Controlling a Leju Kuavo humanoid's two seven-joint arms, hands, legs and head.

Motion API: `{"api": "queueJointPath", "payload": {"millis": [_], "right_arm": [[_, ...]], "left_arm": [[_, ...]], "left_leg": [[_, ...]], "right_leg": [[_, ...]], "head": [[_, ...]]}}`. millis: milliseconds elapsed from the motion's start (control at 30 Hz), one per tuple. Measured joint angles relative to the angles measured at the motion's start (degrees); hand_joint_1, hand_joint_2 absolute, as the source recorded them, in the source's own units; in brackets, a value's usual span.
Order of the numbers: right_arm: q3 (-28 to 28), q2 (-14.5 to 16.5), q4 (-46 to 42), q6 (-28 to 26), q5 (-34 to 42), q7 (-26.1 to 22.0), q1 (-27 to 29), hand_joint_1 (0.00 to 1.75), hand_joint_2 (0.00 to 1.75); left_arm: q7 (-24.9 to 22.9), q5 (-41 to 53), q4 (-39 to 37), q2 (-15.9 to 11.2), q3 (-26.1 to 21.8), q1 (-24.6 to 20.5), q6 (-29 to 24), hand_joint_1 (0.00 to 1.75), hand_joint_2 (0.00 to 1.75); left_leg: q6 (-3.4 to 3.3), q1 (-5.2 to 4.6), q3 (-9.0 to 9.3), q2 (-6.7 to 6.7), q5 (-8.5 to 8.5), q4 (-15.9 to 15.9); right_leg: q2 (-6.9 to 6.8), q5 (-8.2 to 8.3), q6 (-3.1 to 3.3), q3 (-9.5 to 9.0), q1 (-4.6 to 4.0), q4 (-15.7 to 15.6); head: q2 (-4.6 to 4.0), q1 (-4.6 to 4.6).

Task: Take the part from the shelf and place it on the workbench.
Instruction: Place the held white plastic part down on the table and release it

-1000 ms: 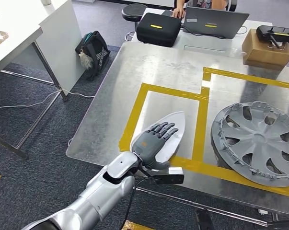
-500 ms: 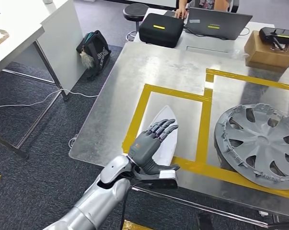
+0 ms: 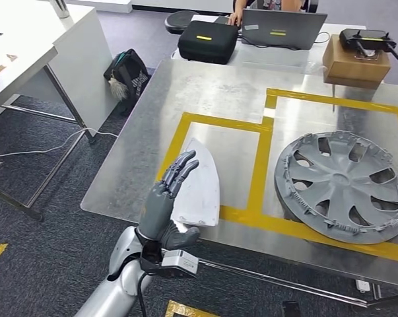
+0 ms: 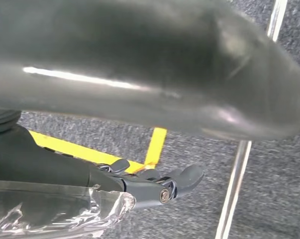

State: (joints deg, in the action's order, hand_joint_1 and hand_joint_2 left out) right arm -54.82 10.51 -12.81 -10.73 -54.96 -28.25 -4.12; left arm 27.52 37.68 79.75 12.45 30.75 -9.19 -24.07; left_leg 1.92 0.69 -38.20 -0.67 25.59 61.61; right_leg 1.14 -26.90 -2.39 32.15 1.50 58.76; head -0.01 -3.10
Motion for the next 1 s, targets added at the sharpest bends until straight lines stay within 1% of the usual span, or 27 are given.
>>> {"api": "queueJointPath", "payload": {"millis": [33,67,100,133,167,200,233,267,300,333,400,433,467,500,567,600,633,667,700,733,767,800,833,867,933,967,1000], "right_arm": [[-0.22,0.0,0.0,-0.11,0.08,-0.08,0.15,0.0,0.0],[-0.26,0.0,0.0,-0.13,0.09,-0.13,0.2,0.0,0.0],[-0.27,0.0,0.0,-0.13,0.1,-0.14,0.25,0.0,0.0],[-0.3,0.0,0.0,-0.13,0.11,-0.14,0.28,0.0,0.0],[-0.33,0.0,0.0,-0.13,0.12,-0.15,0.29,0.0,0.0],[-0.37,0.01,0.0,-0.13,0.13,-0.16,0.28,0.0,0.0],[-0.42,0.02,0.0,-0.13,0.14,-0.17,0.27,0.0,0.0],[-0.47,0.02,0.0,-0.13,0.14,-0.19,0.26,0.0,0.0],[-0.53,0.03,0.0,-0.13,0.14,-0.21,0.26,0.0,0.0],[-0.59,0.03,0.0,-0.13,0.15,-0.21,0.26,0.0,0.0],[-0.73,0.03,0.0,-0.13,0.16,-0.21,0.32,0.0,0.0],[-0.79,0.03,0.0,-0.13,0.16,-0.21,0.38,0.0,0.0],[-0.84,0.02,0.01,-0.13,0.16,-0.21,0.45,0.0,0.0],[-0.9,0.02,0.01,-0.13,0.16,-0.21,0.49,0.0,0.0],[-0.99,0.02,0.02,-0.14,0.16,-0.21,0.46,0.0,0.0],[-1.03,0.02,0.02,-0.15,0.17,-0.21,0.43,0.0,0.0],[-1.07,0.02,0.02,-0.17,0.2,-0.21,0.43,0.0,0.0],[-1.1,0.02,0.02,-0.2,0.22,-0.21,0.44,0.0,0.0],[-1.15,0.02,0.02,-0.22,0.27,-0.21,0.43,0.0,0.0],[-1.19,0.02,0.02,-0.23,0.31,-0.23,0.38,0.0,0.0],[-1.21,0.02,0.02,-0.25,0.34,-0.27,0.29,0.0,0.0],[-1.23,0.02,0.02,-0.27,0.37,-0.31,0.21,0.0,0.0],[-1.23,0.02,0.02,-0.3,0.38,-0.35,0.17,0.0,0.0],[-1.24,0.02,0.02,-0.33,0.4,-0.38,0.18,0.0,0.0],[-1.26,0.03,0.03,-0.37,0.49,-0.38,0.32,0.0,0.0],[-1.27,0.03,0.03,-0.37,0.56,-0.38,0.38,0.0,0.0],[-1.31,0.04,0.04,-0.32,0.66,-0.29,0.43,0.0,0.0]], "left_arm": [[0.27,-0.45,1.57,-0.44,-0.3,0.61,-0.2,0.0,0.0],[0.28,-0.5,2.11,-0.64,-0.37,0.81,-0.2,0.0,0.0],[0.28,-0.54,2.39,-0.81,-0.4,0.96,-0.2,0.0,0.0],[0.28,-0.57,2.64,-0.96,-0.42,1.11,-0.2,0.0,0.0],[0.28,-0.58,2.87,-1.09,-0.44,1.21,-0.2,0.0,0.0],[0.28,-0.59,3.1,-1.16,-0.45,1.27,-0.2,0.0,0.0],[0.28,-0.59,3.38,-1.2,-0.45,1.26,-0.2,0.0,0.0],[0.28,-0.59,3.67,-1.2,-0.45,1.23,-0.2,0.0,0.0],[0.29,-0.59,3.92,-1.19,-0.45,1.21,-0.21,0.0,0.0],[0.29,-0.59,4.1,-1.21,-0.46,1.2,-0.21,0.0,0.0],[0.3,-0.59,4.2,-1.24,-0.51,1.27,-0.22,0.0,0.0],[0.3,-0.59,4.21,-1.24,-0.54,1.3,-0.21,0.0,0.0],[0.3,-0.59,4.23,-1.22,-0.56,1.32,-0.21,0.0,0.0],[0.3,-0.59,4.25,-1.21,-0.58,1.33,-0.21,0.0,0.0],[0.3,-0.77,4.29,-1.22,-0.66,1.42,-0.21,0.0,0.0],[0.34,-0.95,4.29,-1.24,-0.69,1.49,-0.26,0.0,0.0],[0.43,-1.2,4.29,-1.25,-0.73,1.57,-0.32,0.0,0.0],[0.61,-1.49,4.29,-1.27,-0.76,1.67,-0.44,0.0,0.0],[0.86,-1.83,4.29,-1.31,-0.81,1.78,-0.59,0.0,0.0],[1.19,-2.24,4.32,-1.35,-0.89,1.9,-0.78,0.0,0.0],[1.56,-2.71,4.43,-1.39,-0.99,2.04,-1.0,0.0,0.0],[1.94,-3.19,4.57,-1.43,-1.11,2.19,-1.25,0.0,0.0],[2.28,-3.61,4.73,-1.48,-1.22,2.31,-1.46,0.0,0.0],[2.56,-3.94,4.88,-1.52,-1.31,2.43,-1.64,0.0,0.0],[2.99,-4.56,5.11,-1.67,-1.47,2.79,-1.88,0.0,0.0],[3.15,-4.93,5.27,-1.76,-1.67,3.14,-2.18,0.0,0.0],[3.04,-5.4,5.49,-1.9,-2.08,3.69,-3.17,0.0,0.0]], "left_leg": [[0.4,0.08,-1.64,0.02,2.82,4.08],[0.45,0.03,-3.09,0.04,5.7,8.56],[0.35,-0.01,-3.66,0.04,6.82,11.43],[0.13,-0.08,-3.3,0.04,6.75,12.45],[-0.22,-0.2,-1.77,0.04,5.71,11.2],[-0.68,-0.38,0.74,0.04,4.36,8.19],[-1.21,-0.65,3.92,0.04,3.53,4.08],[-1.64,-0.89,6.83,0.04,3.24,-0.05],[-1.92,-1.12,8.76,0.03,3.33,-2.99],[-2.13,-1.33,9.7,0.03,3.54,-4.73],[-2.58,-1.39,9.33,0.09,2.75,-5.54],[-2.97,-1.31,8.95,0.17,2.14,-5.73],[-3.31,-1.18,8.47,0.27,1.47,-5.92],[-3.57,-1.04,7.87,0.38,0.79,-6.04],[-3.8,-1.05,6.39,0.54,-0.43,-6.02],[-3.79,-1.07,5.6,0.62,-1.06,-5.99],[-3.73,-1.08,4.79,0.69,-1.69,-5.95],[-3.64,-1.07,4.02,0.72,-2.29,-5.91],[-3.49,-1.06,3.31,0.72,-2.88,-5.88],[-3.28,-1.07,2.72,0.71,-3.44,-5.82],[-3.03,-1.15,2.24,0.69,-3.92,-5.69],[-2.75,-1.25,1.94,0.69,-4.42,-5.59],[-2.5,-1.34,1.79,0.71,-4.84,-5.49],[-2.3,-1.41,1.71,0.73,-5.18,-5.46],[-1.89,-1.33,1.65,0.74,-5.71,-5.51],[-1.59,-1.27,1.48,0.71,-5.24,-5.29],[-1.23,-1.21,1.14,0.69,-3.81,-4.42]], "right_leg": [[-0.12,0.67,0.91,1.06,-0.16,0.09],[-0.22,1.3,1.24,1.91,-0.32,0.1],[-0.31,1.79,1.33,2.59,-0.49,0.11],[-0.37,2.29,1.36,3.27,-0.65,0.12],[-0.39,2.81,1.32,3.94,-0.81,0.13],[-0.39,3.33,1.25,4.55,-0.94,0.13],[-0.37,3.84,1.12,5.07,-1.07,0.14],[-0.37,4.33,0.95,5.49,-1.19,0.16],[-0.38,4.84,0.72,5.73,-1.24,0.09],[-0.41,5.38,0.42,5.87,-1.21,-0.07],[-0.44,6.38,-0.3,6.07,-1.04,-0.57],[-0.47,5.93,-0.64,6.43,-0.99,-0.39],[-0.5,4.43,-0.93,7.0,-0.97,0.67],[-0.56,1.94,-1.17,7.83,-0.93,2.99],[-0.64,-3.73,-1.61,9.6,-0.9,10.42],[-0.66,-5.16,-1.77,10.02,-0.89,13.82],[-0.66,-5.2,-1.86,9.7,-0.9,15.72],[-0.67,-4.1,-1.89,8.41,-0.9,15.62],[-0.68,-2.55,-1.88,6.04,-0.89,13.39],[-0.7,-1.63,-1.85,2.79,-0.88,9.51],[-0.69,-1.63,-1.76,-0.8,-0.9,4.82],[-0.65,-2.15,-1.54,-3.46,-0.95,0.98],[-0.61,-2.92,-1.29,-5.05,-1.01,-1.59],[-0.56,-3.29,-1.01,-5.53,-1.11,-2.67],[-0.58,-3.02,-0.35,-4.88,-1.16,-2.58],[-0.69,-2.67,0.12,-4.54,-1.11,-2.54],[-0.8,-2.17,0.65,-4.12,-1.03,-2.58]], "head": [[-0.01,0.13],[-0.01,0.24],[0.0,0.24],[0.0,0.24],[0.01,0.24],[0.01,0.24],[0.01,0.24],[0.01,0.2],[0.01,0.15],[0.01,0.22],[0.01,0.38],[0.0,0.42],[0.0,0.31],[0.01,0.21],[0.01,0.06],[0.01,0.08],[0.0,0.08],[-0.01,0.07],[-0.01,0.08],[-0.01,0.07],[-0.01,0.08],[-0.01,0.15],[-0.01,0.21],[0.0,0.29],[0.0,0.35],[0.01,0.37],[0.01,0.46]]}}
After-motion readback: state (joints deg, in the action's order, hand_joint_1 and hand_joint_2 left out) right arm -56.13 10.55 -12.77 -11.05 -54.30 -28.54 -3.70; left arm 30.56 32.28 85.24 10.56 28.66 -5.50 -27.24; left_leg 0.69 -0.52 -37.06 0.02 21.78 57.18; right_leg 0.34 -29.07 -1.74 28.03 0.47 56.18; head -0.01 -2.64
